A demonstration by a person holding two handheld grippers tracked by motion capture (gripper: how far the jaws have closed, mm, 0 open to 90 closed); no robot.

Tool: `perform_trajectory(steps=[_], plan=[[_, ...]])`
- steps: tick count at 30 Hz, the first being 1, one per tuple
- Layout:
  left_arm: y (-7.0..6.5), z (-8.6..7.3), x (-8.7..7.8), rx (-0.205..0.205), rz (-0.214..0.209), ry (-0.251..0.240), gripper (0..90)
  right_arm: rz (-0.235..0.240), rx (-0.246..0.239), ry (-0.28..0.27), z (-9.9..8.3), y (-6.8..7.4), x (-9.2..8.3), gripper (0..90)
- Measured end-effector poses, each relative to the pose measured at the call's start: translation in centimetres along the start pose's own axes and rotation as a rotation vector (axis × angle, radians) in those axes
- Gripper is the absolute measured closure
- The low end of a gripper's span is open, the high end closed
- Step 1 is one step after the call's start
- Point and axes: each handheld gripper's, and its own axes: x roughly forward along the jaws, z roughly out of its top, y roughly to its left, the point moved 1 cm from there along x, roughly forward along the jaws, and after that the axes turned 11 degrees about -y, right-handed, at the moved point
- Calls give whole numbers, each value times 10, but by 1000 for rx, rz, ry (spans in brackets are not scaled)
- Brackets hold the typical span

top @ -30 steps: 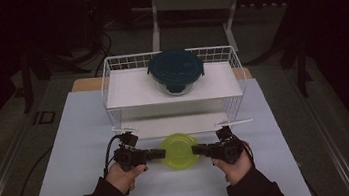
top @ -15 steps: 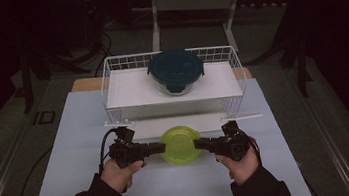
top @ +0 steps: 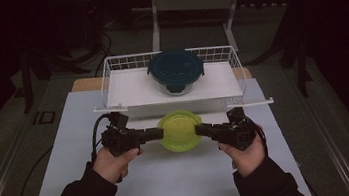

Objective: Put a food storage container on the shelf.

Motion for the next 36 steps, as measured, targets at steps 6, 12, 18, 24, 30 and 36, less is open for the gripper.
perform_trajectory(steps=[6, 12, 18, 24, 30, 36], plan=[[-6, 17, -4, 10, -6, -20, 808, -5, -23, -22, 18, 8, -4, 810], [-11, 35, -6, 15, -17, -48, 809, -9, -44, -51, 38, 13, -7, 810], [-21, 57, -9, 41, -7, -65, 809, -10, -71, -78, 60, 20, -11, 810], [-28, 79, -12, 60, 3, -86, 809, -8, -92, -99, 83, 25, -13, 810], [-31, 103, -11, 77, 17, -100, 809, -16, -113, -123, 106, 27, -11, 810], [-30, 125, -5, 78, 31, -109, 808, -30, -113, -146, 127, 23, -9, 810]])
